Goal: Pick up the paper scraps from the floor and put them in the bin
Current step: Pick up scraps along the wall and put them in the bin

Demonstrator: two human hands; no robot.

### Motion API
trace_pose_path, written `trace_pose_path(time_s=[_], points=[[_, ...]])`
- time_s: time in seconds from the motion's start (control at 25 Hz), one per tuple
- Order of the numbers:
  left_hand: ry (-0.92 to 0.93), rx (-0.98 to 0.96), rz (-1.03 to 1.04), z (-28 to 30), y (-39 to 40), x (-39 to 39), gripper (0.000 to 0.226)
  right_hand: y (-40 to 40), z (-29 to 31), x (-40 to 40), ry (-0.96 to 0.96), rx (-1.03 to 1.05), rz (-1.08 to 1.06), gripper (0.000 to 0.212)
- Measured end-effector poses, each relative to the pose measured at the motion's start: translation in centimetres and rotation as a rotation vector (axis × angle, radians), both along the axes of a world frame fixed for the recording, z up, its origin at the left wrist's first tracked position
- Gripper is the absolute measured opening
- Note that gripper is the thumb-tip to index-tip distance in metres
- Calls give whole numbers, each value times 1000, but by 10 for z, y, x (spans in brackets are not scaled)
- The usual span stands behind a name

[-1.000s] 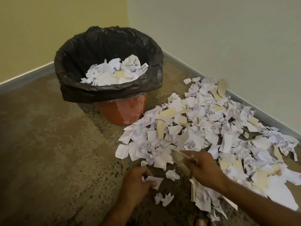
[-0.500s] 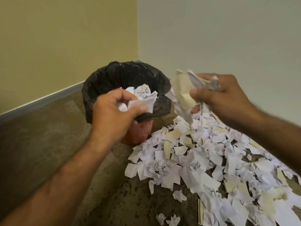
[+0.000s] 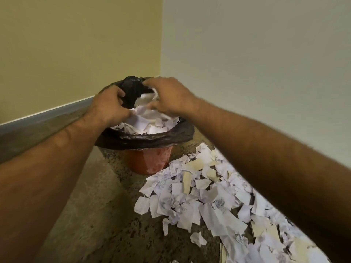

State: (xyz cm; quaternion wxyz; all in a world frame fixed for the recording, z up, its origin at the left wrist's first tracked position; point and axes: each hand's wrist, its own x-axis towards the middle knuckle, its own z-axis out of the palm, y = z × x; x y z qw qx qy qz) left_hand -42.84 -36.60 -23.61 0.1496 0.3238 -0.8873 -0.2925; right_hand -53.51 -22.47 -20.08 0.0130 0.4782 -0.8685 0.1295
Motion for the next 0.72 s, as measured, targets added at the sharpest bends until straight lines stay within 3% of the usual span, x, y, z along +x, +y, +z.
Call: trace_pose_path(time_s=[0.08,0.16,0.24,0.32,0.4,0.48,0.6,0.72], points=[[-80,-38,-75,-6,1,0,71,-1,-24,-3,-34,95,15,90],[-35,-130,-106,-10,4,4,73,3,-35,-4,-72,68,55,94],[112,-212,-107,-10,9,9,65,10,-35,-1,-43,-59,61,80],[322,-272,-126,-7,20,14,50,21,-27,3,88,-272,40,52],[556,-322,-242,-3,37,23,32,40,-20,9,148,-517,62,23],[687,-404,-425,-6,59,36,16,65,-24,13,136,-623,120,13],[531,-520,-647,-51,82,55,17,104,-58,24,97,-443,194,11],[43,-322,-608,-127,86,70,37,137,-122,33,-53,-32,152,22]])
